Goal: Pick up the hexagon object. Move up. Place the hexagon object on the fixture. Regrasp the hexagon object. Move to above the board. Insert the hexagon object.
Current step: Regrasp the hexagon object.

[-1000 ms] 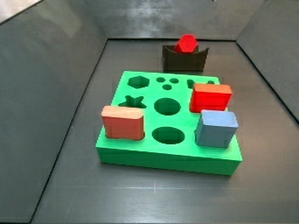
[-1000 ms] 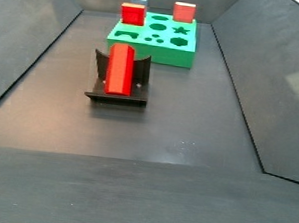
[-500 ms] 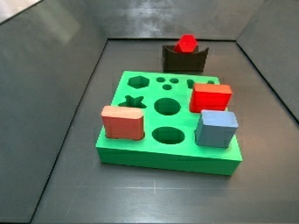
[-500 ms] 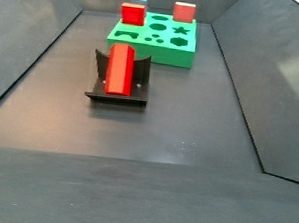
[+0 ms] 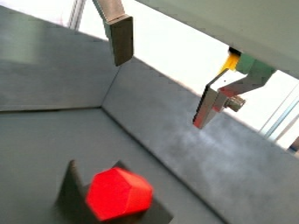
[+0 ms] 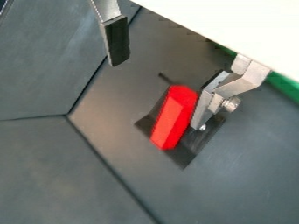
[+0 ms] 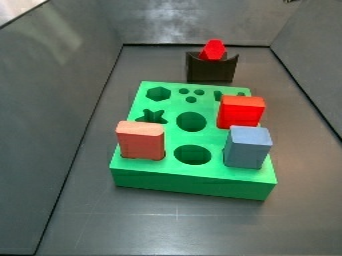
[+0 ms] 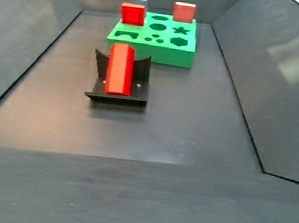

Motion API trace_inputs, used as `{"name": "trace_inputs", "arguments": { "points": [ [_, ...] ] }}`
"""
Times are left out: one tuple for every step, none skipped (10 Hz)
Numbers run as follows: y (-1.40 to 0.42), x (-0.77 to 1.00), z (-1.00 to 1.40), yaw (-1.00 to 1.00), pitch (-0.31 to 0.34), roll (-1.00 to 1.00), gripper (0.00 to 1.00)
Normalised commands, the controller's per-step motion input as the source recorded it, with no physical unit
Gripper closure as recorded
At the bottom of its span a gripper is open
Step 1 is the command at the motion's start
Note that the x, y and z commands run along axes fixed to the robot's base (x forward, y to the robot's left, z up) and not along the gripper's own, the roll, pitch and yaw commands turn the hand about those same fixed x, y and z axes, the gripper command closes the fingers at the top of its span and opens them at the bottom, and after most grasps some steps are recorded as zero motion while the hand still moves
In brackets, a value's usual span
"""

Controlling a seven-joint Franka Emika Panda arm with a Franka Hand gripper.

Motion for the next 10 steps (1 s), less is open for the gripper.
{"name": "trace_inputs", "arguments": {
  "points": [
    [-0.05,0.11,-0.02,0.19,0.203,0.98,0.0],
    [-0.05,0.12,-0.02,0.2,0.189,0.86,0.0],
    [-0.05,0.12,-0.03,0.23,0.142,0.57,0.0],
    [-0.05,0.12,-0.03,0.23,0.126,0.45,0.0],
    [-0.04,0.11,-0.01,0.23,0.087,0.27,0.0],
    [-0.04,0.1,-0.01,0.23,0.048,0.2,0.0],
    [-0.05,0.09,-0.02,0.21,0.011,0.18,0.0],
    [-0.05,0.09,-0.02,0.2,0.005,0.17,0.0],
    [0.07,0.04,-1.0,0.17,-0.024,0.19,0.0],
    [0.07,0.04,-1.0,0.14,-0.03,0.19,0.0]
  ]
}}
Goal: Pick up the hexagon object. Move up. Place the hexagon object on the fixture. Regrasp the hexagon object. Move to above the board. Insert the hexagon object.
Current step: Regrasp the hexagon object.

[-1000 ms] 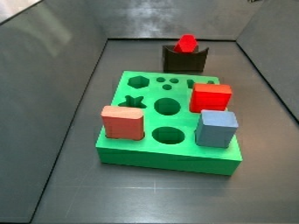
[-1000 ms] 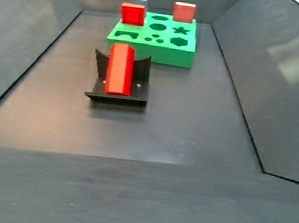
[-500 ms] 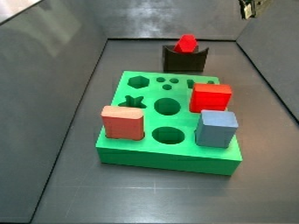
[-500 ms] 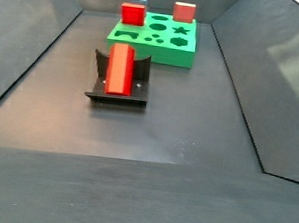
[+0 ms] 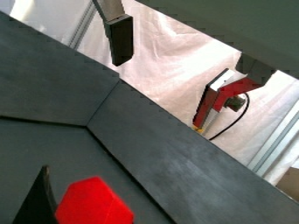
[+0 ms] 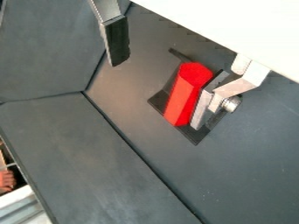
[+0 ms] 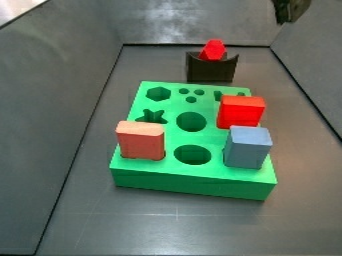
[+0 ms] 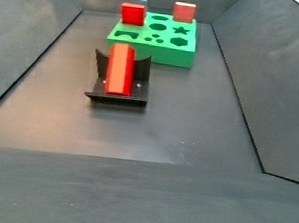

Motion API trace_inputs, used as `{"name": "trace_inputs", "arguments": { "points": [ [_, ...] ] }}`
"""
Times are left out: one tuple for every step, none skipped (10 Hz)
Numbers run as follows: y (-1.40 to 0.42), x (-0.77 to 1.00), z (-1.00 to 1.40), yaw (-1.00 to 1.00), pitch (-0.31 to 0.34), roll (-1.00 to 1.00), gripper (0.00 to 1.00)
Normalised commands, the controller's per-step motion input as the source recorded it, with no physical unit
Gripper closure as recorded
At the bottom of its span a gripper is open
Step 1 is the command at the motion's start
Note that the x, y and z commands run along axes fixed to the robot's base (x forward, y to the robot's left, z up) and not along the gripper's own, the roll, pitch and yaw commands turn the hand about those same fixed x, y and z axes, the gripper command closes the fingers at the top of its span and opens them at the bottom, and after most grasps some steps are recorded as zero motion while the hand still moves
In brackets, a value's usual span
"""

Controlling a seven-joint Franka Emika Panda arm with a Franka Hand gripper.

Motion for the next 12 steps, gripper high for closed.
{"name": "trace_inputs", "arguments": {
  "points": [
    [0.06,0.05,-1.0,0.11,-0.056,0.17,0.0],
    [0.05,0.06,-1.0,0.1,-0.063,0.15,0.0],
    [0.05,0.07,-1.0,0.06,-0.071,0.11,0.0],
    [0.05,0.07,-1.0,0.05,-0.073,0.09,0.0],
    [0.04,0.09,-1.0,0.03,-0.07,0.07,0.0],
    [0.04,0.09,-1.0,0.02,-0.065,0.06,0.0],
    [0.03,0.1,-1.0,0.01,-0.054,0.06,0.0],
    [0.03,0.1,-1.0,0.0,-0.042,0.06,0.0],
    [0.02,0.12,-1.0,0.0,-0.029,0.05,0.0],
    [0.01,0.11,-0.86,0.0,-0.018,0.05,0.0],
    [0.0,0.09,-0.67,0.01,-0.008,0.06,0.0],
    [0.0,0.08,-0.53,0.02,-0.003,0.06,0.0]
  ]
}}
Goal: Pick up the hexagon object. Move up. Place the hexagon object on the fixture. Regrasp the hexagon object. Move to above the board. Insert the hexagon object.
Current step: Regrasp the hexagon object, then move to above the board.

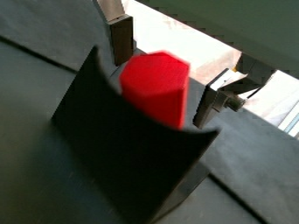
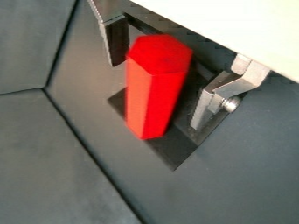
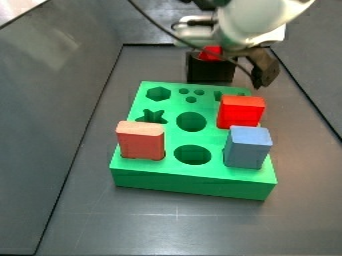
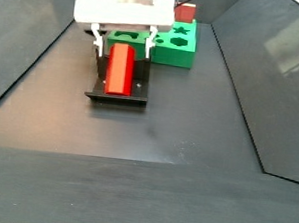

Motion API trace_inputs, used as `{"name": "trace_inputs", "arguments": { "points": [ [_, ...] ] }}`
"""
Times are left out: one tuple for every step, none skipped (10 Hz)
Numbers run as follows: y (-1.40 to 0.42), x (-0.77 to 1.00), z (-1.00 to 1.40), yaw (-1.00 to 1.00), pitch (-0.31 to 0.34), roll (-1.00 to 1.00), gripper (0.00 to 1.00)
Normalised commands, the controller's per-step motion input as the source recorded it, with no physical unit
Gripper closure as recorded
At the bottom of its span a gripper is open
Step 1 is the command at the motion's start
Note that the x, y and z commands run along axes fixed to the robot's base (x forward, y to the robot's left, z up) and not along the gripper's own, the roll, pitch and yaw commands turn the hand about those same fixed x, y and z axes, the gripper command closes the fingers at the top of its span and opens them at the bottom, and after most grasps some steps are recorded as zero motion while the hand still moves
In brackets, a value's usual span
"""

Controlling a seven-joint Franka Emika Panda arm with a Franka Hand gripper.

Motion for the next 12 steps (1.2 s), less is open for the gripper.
{"name": "trace_inputs", "arguments": {
  "points": [
    [0.0,0.08,-0.44,0.02,-0.001,0.06,0.0],
    [0.0,0.08,-0.27,0.03,-0.002,0.06,0.0],
    [-0.02,0.02,-0.18,0.03,0.005,0.06,0.0],
    [-0.03,0.02,-0.17,0.03,0.001,0.06,0.0],
    [-0.03,0.02,-0.17,0.03,0.001,0.06,0.0],
    [-0.03,0.02,-0.17,0.03,0.001,0.06,0.0],
    [0.0,0.0,0.0,0.0,0.0,0.0,1.0],
    [-0.08,0.03,1.0,-0.22,-0.023,0.26,1.0],
    [-0.08,0.03,1.0,-0.22,-0.013,0.24,1.0],
    [-0.08,0.02,1.0,-0.2,0.011,0.19,1.0],
    [-0.07,0.02,1.0,-0.18,0.031,0.15,1.0],
    [-0.07,0.02,1.0,-0.14,0.082,0.08,1.0]
  ]
}}
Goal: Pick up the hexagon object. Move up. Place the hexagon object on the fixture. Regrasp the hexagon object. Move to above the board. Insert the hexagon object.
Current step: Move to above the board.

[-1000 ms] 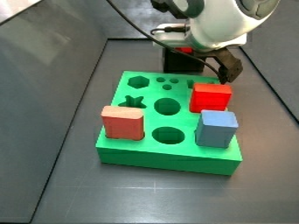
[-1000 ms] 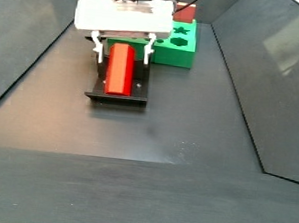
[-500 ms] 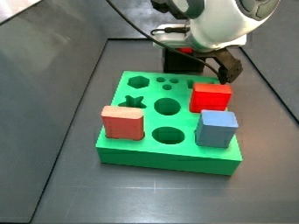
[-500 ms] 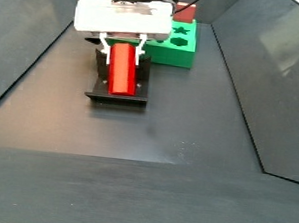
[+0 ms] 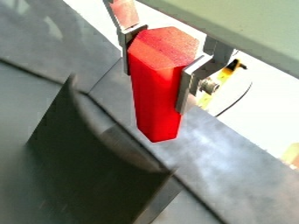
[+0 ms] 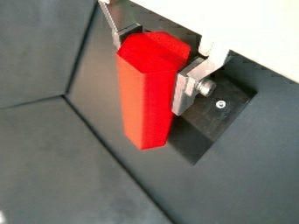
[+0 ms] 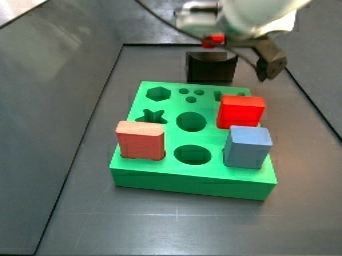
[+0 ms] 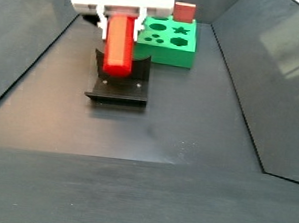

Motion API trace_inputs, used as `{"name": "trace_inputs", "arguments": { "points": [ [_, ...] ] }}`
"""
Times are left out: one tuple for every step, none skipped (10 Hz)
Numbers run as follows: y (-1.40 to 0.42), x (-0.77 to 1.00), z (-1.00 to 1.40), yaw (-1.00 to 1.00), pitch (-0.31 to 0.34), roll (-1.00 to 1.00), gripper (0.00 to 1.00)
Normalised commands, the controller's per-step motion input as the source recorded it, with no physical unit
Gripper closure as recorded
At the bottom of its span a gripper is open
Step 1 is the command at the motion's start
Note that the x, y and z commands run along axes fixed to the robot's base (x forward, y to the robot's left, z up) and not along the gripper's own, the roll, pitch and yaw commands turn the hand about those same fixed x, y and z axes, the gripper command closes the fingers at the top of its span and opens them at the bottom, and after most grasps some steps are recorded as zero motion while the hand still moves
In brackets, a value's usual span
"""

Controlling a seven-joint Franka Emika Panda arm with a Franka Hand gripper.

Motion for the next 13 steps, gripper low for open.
{"name": "trace_inputs", "arguments": {
  "points": [
    [-0.07,0.01,1.0,-0.11,0.134,0.03,1.0],
    [-0.07,0.01,1.0,-0.06,0.166,0.0,1.0],
    [-0.06,0.01,1.0,-0.04,0.177,-0.02,1.0],
    [-0.06,0.0,1.0,0.04,0.185,-0.05,1.0],
    [-0.05,0.0,1.0,0.07,0.183,-0.05,1.0],
    [-0.05,0.0,1.0,0.1,0.171,-0.05,1.0],
    [-0.05,0.01,1.0,0.13,0.152,-0.05,1.0],
    [-0.05,0.01,1.0,0.15,0.133,-0.04,1.0],
    [-0.04,0.02,1.0,0.15,0.111,-0.03,1.0],
    [-0.04,0.02,1.0,0.16,0.087,-0.03,1.0],
    [-0.04,0.02,1.0,0.15,0.073,-0.03,1.0],
    [-0.03,0.02,0.86,0.14,0.038,-0.04,1.0],
    [-0.02,0.02,0.75,0.13,0.025,-0.04,1.0]
  ]
}}
